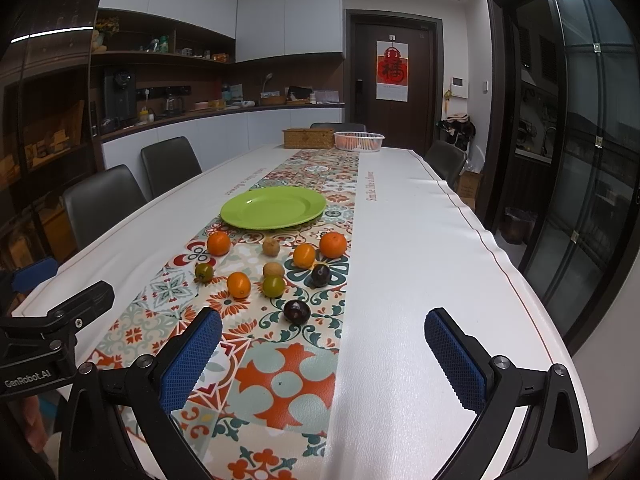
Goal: Organize fruits
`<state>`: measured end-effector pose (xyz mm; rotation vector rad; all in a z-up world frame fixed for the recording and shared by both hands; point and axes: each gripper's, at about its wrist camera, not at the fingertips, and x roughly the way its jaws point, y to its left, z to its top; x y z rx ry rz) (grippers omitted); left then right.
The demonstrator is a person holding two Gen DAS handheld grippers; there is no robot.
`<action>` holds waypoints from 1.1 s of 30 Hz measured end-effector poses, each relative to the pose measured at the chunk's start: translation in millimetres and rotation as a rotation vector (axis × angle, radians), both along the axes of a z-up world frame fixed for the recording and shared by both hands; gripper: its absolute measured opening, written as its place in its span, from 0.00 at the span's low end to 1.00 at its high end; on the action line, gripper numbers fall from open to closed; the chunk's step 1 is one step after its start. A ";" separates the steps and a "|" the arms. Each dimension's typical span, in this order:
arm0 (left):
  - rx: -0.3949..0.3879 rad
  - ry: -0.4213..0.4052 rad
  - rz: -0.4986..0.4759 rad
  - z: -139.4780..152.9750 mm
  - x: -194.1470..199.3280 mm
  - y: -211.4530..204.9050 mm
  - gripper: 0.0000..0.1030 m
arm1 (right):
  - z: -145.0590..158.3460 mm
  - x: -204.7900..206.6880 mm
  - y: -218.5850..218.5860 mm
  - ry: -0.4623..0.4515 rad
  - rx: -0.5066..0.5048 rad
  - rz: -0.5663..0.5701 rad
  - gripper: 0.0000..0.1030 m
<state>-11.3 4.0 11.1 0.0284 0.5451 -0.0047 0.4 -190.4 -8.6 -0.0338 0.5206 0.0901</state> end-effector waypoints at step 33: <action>0.033 0.013 -0.055 -10.9 22.6 -3.1 0.93 | -14.3 22.3 7.9 0.055 -0.028 0.025 0.99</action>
